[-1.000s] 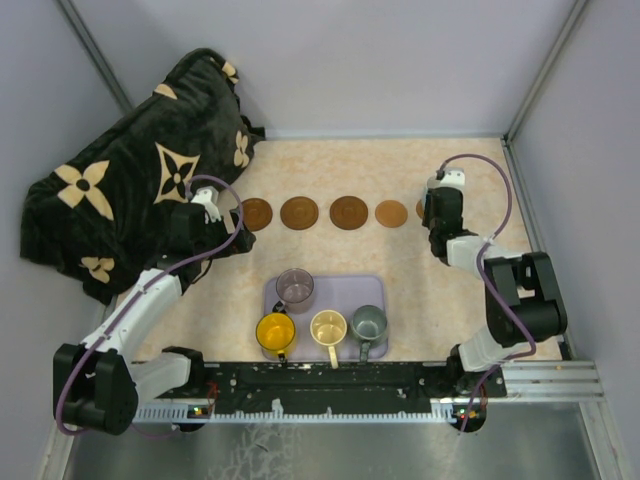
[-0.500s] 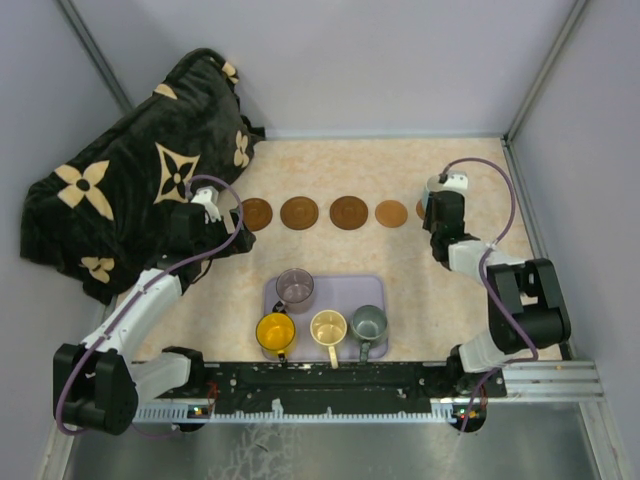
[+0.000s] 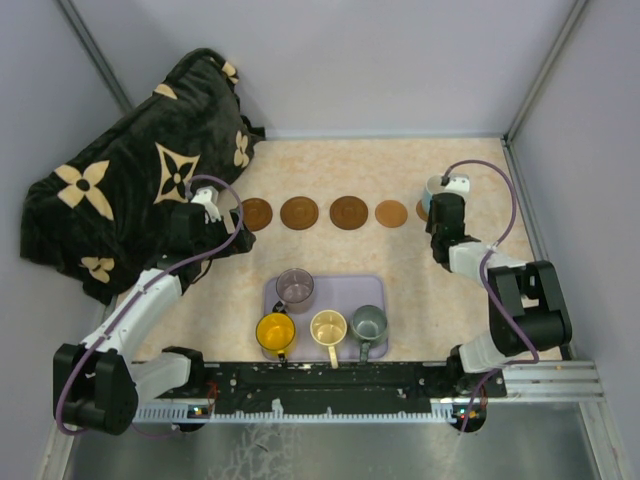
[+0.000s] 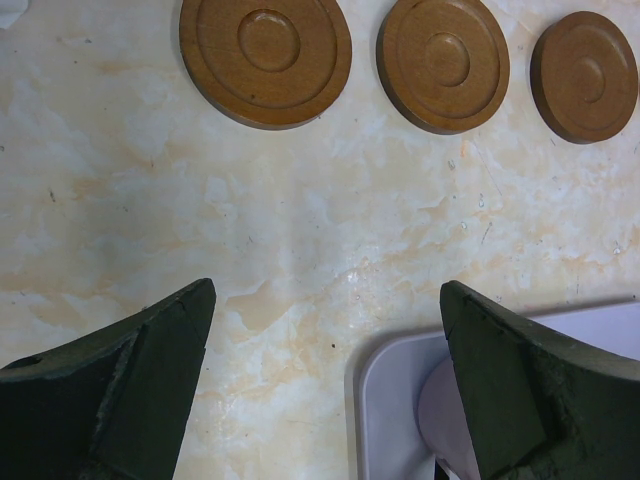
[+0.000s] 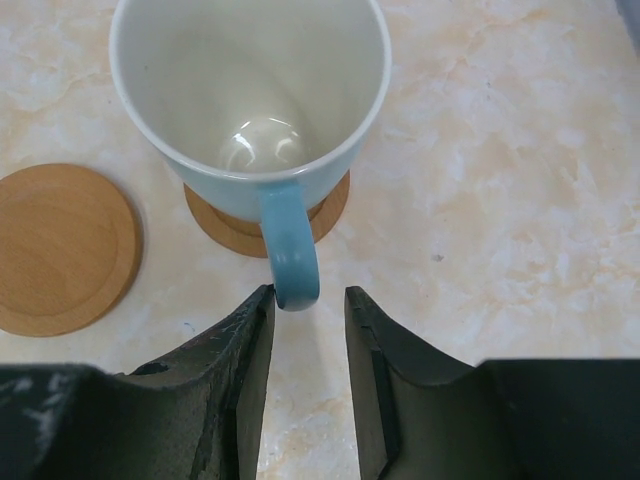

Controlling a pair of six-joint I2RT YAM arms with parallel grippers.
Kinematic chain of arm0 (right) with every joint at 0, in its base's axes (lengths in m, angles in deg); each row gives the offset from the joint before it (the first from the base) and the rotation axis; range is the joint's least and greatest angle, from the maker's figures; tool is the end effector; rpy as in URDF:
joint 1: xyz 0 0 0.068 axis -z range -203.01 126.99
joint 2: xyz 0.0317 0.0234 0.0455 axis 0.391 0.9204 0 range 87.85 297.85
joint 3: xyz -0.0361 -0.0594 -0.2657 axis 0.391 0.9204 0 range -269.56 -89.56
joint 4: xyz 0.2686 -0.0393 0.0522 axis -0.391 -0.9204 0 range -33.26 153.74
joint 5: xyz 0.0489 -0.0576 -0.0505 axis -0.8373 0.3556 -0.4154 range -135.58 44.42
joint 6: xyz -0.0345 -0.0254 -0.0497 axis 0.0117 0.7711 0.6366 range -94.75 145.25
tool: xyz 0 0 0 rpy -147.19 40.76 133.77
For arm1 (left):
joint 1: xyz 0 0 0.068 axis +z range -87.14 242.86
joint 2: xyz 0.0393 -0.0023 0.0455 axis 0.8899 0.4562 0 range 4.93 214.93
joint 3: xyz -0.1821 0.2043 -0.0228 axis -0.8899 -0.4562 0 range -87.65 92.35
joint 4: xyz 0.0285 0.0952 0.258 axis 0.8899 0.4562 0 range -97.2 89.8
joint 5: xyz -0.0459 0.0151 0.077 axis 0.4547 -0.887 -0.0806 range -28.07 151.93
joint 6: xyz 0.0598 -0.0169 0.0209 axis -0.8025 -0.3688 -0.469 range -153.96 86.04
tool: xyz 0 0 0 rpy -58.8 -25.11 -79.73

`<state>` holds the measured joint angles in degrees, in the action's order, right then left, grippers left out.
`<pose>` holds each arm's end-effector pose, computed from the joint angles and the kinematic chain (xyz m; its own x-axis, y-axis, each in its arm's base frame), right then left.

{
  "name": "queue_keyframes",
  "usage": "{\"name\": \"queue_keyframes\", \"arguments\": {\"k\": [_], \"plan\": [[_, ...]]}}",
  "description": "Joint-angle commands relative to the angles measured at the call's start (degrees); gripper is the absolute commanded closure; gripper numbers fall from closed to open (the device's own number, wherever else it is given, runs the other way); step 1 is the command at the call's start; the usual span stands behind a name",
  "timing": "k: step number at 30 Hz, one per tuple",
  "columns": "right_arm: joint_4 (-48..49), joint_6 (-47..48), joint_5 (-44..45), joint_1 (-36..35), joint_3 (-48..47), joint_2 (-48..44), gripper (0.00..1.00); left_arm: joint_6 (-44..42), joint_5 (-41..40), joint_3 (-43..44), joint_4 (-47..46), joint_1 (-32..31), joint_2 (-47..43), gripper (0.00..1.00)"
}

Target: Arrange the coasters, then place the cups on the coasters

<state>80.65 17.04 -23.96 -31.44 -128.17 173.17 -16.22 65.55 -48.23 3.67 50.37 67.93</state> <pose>0.3260 0.0292 0.1691 -0.4609 0.0660 -0.8850 0.2485 0.9669 -0.0574 0.2589 -0.0608 0.2300 -0.6073 -0.1768 -0.7745 0.0858 0.9546 -0.2852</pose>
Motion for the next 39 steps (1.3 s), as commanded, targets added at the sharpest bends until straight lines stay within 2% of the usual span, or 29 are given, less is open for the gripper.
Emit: {"name": "queue_keyframes", "arguments": {"k": [1,11,12,15,19,28,32,36,39], "plan": [[1.04,-1.05,3.1,0.57,0.31,-2.53,0.66,-0.34,0.07,0.67,-0.94,-0.25,-0.68,0.0],[0.68,-1.54,1.19,0.47,0.6,-3.13,0.66,-0.28,-0.15,0.63,-0.94,-0.25,-0.7,0.0],[0.61,-1.61,0.75,0.56,0.57,-3.28,0.64,-0.22,-0.11,0.58,-0.93,-0.25,-0.57,0.0],[-0.06,-2.13,-0.57,0.52,0.29,-3.85,0.4,-0.16,-0.04,0.57,-0.92,-0.25,-0.5,0.0],[-2.67,-3.26,-1.46,0.43,-0.19,-5.29,0.31,0.07,0.22,0.25,-1.51,-0.25,-0.48,0.0],[-14.32,-8.22,1.56,-2.41,0.84,-16.75,0.28,0.53,0.61,0.21,-1.5,-0.37,-0.98,0.0],[-22.67,-10.61,6.59,-7.76,-0.74,-23.24,0.28,0.2,-0.9,0.21,-0.51,-0.75,-3.34,0.0],[-32.21,-14.21,7.44,-12.04,-3.23,-28.39,0.29,0.19,-1.96,-0.12,0.82,-1.77,-5.73,0.0],[-37.59,-16.0,9.34,-16.46,-4.34,-32.22,0.31,0.31,-3.52,-0.11,2.16,-4.53,-6.89,0.0]]}}
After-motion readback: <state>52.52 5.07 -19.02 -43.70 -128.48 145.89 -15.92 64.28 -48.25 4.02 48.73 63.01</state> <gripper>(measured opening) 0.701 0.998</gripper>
